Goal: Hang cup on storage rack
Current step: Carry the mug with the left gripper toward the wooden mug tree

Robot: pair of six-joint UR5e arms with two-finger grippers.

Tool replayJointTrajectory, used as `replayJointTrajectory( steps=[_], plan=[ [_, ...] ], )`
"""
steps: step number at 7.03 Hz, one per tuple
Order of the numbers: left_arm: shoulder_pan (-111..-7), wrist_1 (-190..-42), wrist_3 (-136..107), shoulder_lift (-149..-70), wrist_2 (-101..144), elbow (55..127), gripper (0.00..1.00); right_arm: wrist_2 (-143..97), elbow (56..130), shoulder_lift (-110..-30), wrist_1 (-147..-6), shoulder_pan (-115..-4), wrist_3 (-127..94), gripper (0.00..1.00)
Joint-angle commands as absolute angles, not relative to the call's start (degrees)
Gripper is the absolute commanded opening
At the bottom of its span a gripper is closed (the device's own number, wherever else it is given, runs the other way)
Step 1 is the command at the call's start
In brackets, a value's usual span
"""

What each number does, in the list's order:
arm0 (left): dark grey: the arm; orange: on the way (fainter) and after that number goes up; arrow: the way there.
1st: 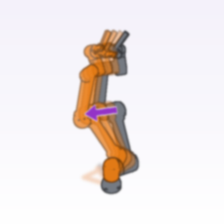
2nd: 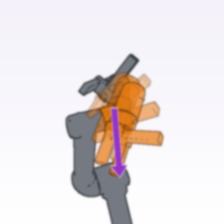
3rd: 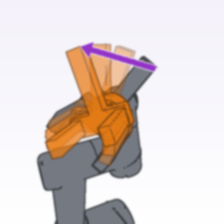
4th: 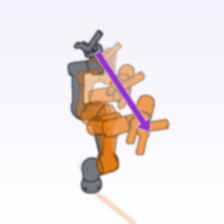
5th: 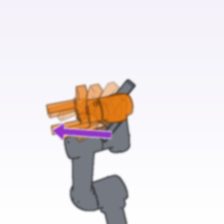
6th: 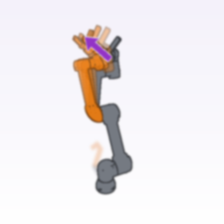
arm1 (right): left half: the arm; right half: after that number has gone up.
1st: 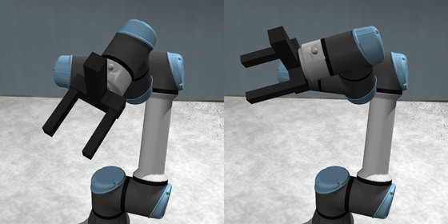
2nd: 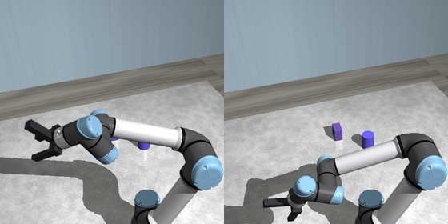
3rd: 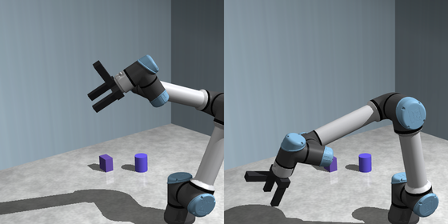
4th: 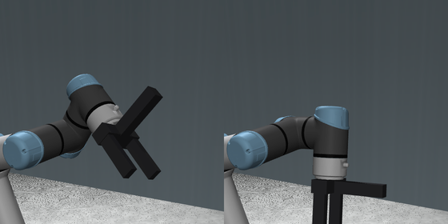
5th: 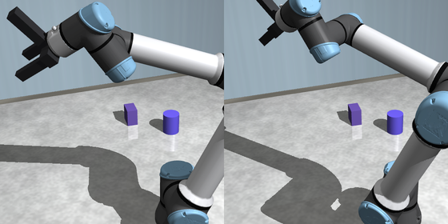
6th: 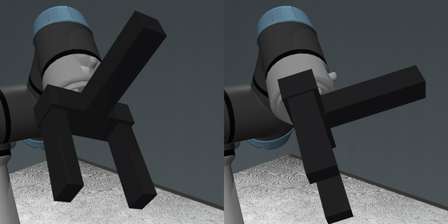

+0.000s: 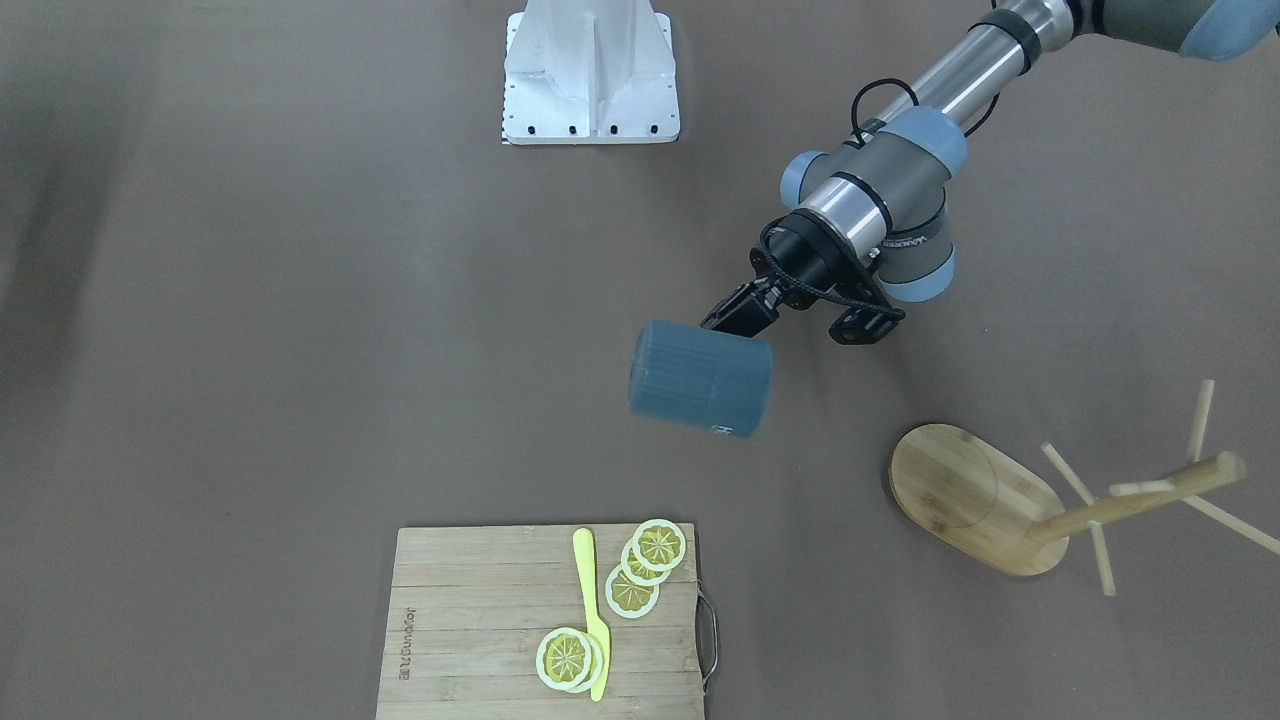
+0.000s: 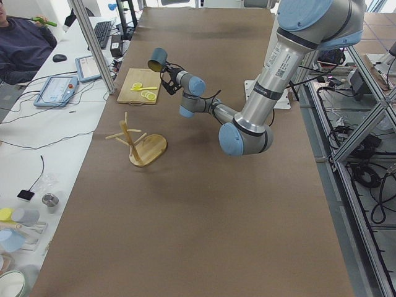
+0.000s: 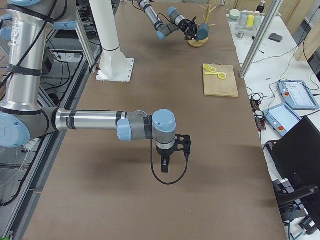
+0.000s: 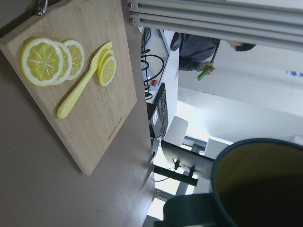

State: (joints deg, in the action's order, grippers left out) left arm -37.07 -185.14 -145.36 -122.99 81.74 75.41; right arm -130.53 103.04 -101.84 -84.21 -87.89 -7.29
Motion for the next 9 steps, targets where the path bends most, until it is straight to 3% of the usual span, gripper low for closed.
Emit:
replayJointTrajectory(
  steps=[1, 5, 7, 9],
  plan=[
    [-39.01, -186.59, -160.51, -121.04, 76.04, 75.06, 0.00, -130.43, 103.10, -101.78, -84.11, -87.89, -7.21, 1.00],
    [-45.78, -189.13, -176.89, -116.89, 74.27, 71.39, 0.00, -130.34, 103.45, -101.78, -84.02, -87.89, -6.94, 1.00],
    [-46.14, -195.62, -177.01, -115.85, 74.18, 66.90, 0.00, -129.56, 103.54, -101.78, -82.80, -87.80, -7.21, 1.00],
    [-46.49, -199.92, -177.19, -112.78, 74.53, 66.88, 0.00, -129.38, 103.54, -101.78, -82.71, -87.80, -7.21, 1.00]
  ],
)
